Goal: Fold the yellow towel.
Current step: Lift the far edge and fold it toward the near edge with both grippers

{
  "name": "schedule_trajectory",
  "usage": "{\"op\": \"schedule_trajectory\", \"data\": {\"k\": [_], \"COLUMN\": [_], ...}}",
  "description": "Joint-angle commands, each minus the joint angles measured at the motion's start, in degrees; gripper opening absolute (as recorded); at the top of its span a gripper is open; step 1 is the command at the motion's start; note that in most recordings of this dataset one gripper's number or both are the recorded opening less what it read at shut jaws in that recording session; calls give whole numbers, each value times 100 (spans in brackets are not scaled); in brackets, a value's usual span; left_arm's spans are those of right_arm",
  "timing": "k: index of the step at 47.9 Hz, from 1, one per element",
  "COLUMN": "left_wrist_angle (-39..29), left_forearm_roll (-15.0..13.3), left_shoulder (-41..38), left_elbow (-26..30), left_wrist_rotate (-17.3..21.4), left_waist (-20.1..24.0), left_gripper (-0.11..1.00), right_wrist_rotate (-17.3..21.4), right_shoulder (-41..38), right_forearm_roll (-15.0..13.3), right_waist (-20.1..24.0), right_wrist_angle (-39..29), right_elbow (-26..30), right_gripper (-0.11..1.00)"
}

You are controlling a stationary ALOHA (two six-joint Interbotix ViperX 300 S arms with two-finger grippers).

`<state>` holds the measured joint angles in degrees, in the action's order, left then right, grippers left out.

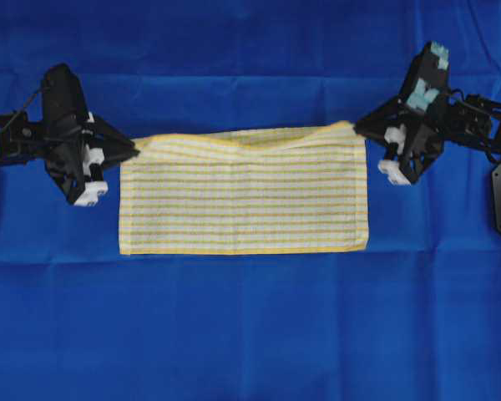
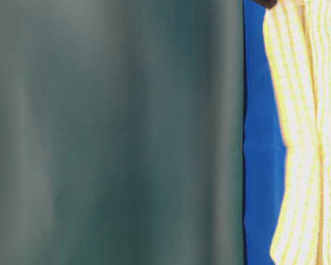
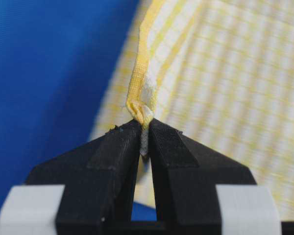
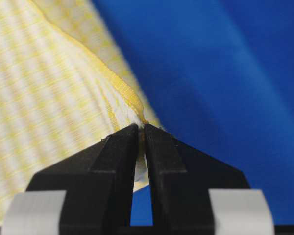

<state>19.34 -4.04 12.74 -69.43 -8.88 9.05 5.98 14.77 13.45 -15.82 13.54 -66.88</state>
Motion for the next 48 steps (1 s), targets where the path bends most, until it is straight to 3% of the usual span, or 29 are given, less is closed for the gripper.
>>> {"op": "schedule_trajectory", "data": {"k": [1,17,34,48], "left_wrist_angle": [53,26,18,18], "left_forearm_roll": [0,0,0,0], "left_shoulder": [149,255,255,229], "left_elbow": [62,53,35,26], "left_wrist_rotate": [-149,-791,-1099,-1116], "left_waist": [-352,-1327,-1749,-1916], "left_gripper": [4,4,4,4], "right_wrist_rotate": [70,352,360,360], "right_shoulder": [141,193,193,185], "right_forearm_roll": [70,360,642,738], "right_waist": [299,1362,1986,2285], "right_wrist_angle": [-79,-229,-264,-264], "right_elbow": [9,9,35,26], "right_gripper": [6,6,6,6]}}
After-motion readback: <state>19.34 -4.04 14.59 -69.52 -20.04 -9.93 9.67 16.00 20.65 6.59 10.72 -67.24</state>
